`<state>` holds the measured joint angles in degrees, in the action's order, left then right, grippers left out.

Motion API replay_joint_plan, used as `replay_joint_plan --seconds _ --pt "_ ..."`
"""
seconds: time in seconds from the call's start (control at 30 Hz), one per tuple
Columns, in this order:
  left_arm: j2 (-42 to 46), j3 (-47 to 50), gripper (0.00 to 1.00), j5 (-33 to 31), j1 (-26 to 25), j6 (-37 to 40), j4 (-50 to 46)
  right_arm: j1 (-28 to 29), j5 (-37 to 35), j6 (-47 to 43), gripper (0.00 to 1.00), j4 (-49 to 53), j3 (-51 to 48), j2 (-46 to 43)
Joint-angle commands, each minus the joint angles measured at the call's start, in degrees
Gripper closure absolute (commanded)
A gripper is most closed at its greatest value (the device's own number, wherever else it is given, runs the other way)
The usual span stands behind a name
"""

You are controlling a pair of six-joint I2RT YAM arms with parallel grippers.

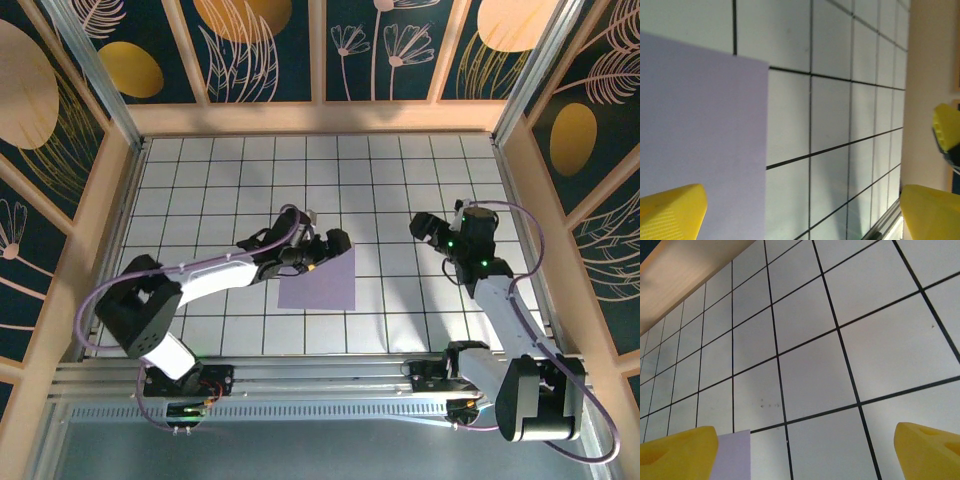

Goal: Fold a paper plane with a square sheet of paper (fold left side to right side)
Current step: Move the square sheet of paper to the center of the table.

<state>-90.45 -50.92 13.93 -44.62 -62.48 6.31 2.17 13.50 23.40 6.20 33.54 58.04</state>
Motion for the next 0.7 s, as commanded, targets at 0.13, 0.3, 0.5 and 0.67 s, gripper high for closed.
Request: replay_joint_plan --seconds 0.13,0.3,0.5,0.67 --pt "9.9 7.0 0.01 -5.0 4.8 0.2 -6.3 4.6 -4.9 -4.3 0.09 5.0 5.6 3.3" --pt "15.3 13.8 0.03 -5.0 7.9 -0.7 -5.9 10.9 -8.9 -5.4 0.09 6.5 9.2 8.2" --pt "18.0 18.6 0.12 -3.6 8.9 -1.9 -3.8 18.1 -11.7 -6.2 0.08 7.9 15.0 17.3" --pt "16.7 20.5 0.26 -0.2 8.9 -2.2 -0.9 23.5 -14.2 -7.4 0.05 10.4 20.5 25.3"
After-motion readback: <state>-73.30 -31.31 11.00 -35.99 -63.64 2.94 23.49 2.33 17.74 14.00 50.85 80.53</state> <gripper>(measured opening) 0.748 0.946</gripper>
